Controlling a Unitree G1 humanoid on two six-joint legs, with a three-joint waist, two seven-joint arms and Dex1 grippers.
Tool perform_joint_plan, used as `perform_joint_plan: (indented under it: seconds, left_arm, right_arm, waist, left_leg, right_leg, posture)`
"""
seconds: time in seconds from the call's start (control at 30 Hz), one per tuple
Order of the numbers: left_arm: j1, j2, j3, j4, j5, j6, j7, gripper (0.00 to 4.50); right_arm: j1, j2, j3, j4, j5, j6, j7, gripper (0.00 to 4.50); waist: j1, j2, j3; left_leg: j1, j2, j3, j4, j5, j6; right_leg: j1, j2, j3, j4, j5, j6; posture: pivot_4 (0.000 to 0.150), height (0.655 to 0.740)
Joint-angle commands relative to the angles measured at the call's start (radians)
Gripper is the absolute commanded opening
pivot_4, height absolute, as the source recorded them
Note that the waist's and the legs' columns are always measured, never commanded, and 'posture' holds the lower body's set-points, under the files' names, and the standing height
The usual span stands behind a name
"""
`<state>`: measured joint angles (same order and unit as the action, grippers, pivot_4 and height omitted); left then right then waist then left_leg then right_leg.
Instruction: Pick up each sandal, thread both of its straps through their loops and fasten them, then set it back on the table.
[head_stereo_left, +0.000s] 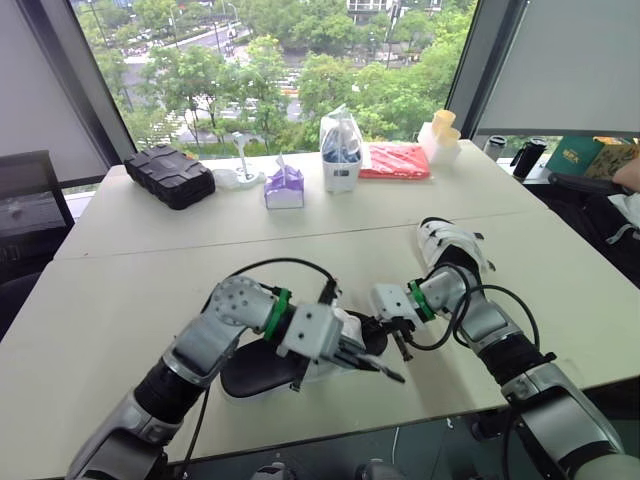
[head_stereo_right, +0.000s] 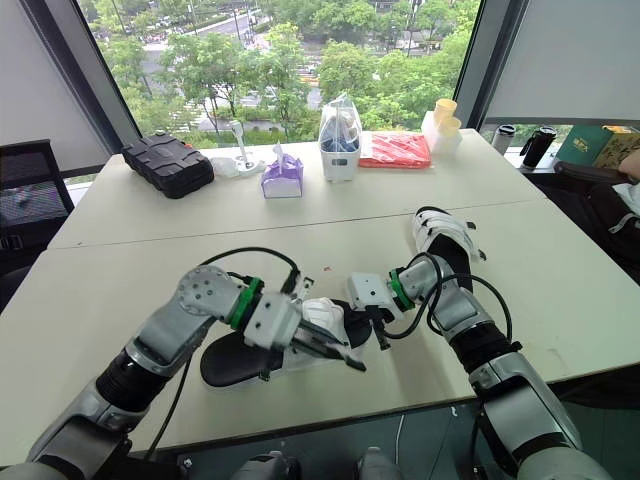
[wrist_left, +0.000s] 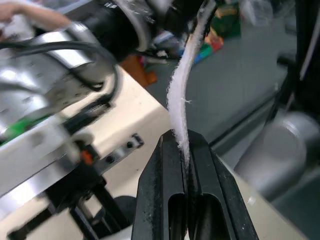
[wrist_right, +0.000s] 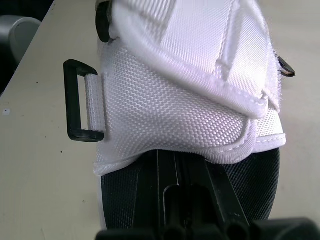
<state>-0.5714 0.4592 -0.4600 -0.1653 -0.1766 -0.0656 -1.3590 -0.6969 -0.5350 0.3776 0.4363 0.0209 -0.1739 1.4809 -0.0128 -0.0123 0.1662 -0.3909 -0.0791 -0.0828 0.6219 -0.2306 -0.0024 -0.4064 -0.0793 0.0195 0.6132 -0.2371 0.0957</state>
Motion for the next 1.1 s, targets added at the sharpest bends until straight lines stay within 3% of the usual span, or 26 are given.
perform_joint_plan:
  seconds: [0.03, 0.13, 0.37, 0.43, 0.57, 0.73, 0.87, 1.1]
  left_arm:
    - [-0.018, -0.002, -0.062, 0.031, 0.101, -0.211, -0.014, 0.01]
    - [-0.021, -0.003, -0.078, 0.048, 0.127, -0.283, -0.007, 0.88]
    - [-0.043, 0.023, -0.063, 0.016, 0.107, -0.328, -0.01, 4.44]
    - [-0.059, 0.025, -0.029, -0.013, 0.06, -0.269, 0.006, 4.48]
    - [-0.142, 0.0, 0.113, -0.019, -0.098, 0.042, 0.113, 4.48]
    - [-0.152, 0.118, 0.239, -0.117, -0.314, 0.512, 0.164, 4.48]
    - [-0.067, 0.192, 0.35, -0.233, -0.562, 0.868, 0.265, 4.48]
    - [0.213, 0.295, 0.456, -0.418, -0.867, 1.166, 0.387, 4.48]
  right_arm:
    - [0.015, 0.0, 0.039, 0.031, -0.044, 0.009, 0.004, 0.0]
    - [0.013, 0.001, 0.04, 0.031, -0.044, 0.011, 0.005, 0.0]
    - [0.013, 0.002, 0.04, 0.034, -0.043, 0.009, 0.005, 0.0]
    - [0.009, 0.007, 0.041, 0.038, -0.044, 0.008, 0.004, 0.0]
    - [0.004, 0.012, 0.042, 0.047, -0.044, 0.004, 0.004, 0.0]
    - [-0.004, 0.016, 0.048, 0.054, -0.046, -0.002, 0.011, 0.0]
    - [-0.018, 0.021, 0.049, 0.069, -0.048, -0.007, 0.014, 0.0]
    - [-0.031, 0.019, 0.05, 0.09, -0.049, -0.022, 0.022, 0.0]
  waist:
    - [0.0, 0.0, 0.0]
    - [0.0, 0.0, 0.0]
    - [0.0, 0.0, 0.0]
    - [-0.001, 0.0, 0.0]
    - [-0.001, -0.001, 0.0]
    - [-0.01, 0.0, 0.0]
    - [-0.008, 0.0, 0.001]
    - [-0.006, 0.0, 0.001]
  left_leg:
    - [0.0, 0.0, 0.0, 0.0, 0.0, 0.0]
    - [0.0, 0.0, 0.0, 0.0, 0.0, 0.0]
    - [0.0, 0.0, 0.0, 0.0, 0.0, 0.001]
    - [0.0, 0.0, 0.0, 0.0, 0.0, 0.001]
    - [0.0, 0.0, -0.001, 0.003, 0.0, 0.001]
    - [0.0, 0.001, -0.001, 0.003, 0.0, 0.001]
    - [0.0, 0.001, -0.001, 0.003, 0.0, 0.001]
    - [0.001, 0.001, -0.002, 0.004, 0.0, 0.001]
  right_leg:
    - [0.0, 0.0, 0.0, 0.0, 0.0, 0.0]
    - [0.0, 0.0, 0.0, 0.0, 0.0, 0.0]
    - [0.0, 0.0, 0.0, 0.0, 0.0, 0.0]
    - [0.0, 0.0, 0.0, 0.0, 0.0, 0.0]
    - [0.001, 0.001, -0.002, 0.002, 0.0, 0.001]
    - [0.001, 0.002, -0.003, 0.003, 0.001, 0.005]
    - [0.0, 0.003, -0.003, 0.006, 0.001, 0.005]
    - [0.0, 0.002, -0.002, 0.006, 0.001, 0.004]
  posture:
    - [0.15, 0.74]
    - [0.15, 0.74]
    - [0.15, 0.74]
    - [0.15, 0.74]
    - [0.15, 0.74]
    - [0.15, 0.74]
    - [0.15, 0.74]
    - [0.15, 0.74]
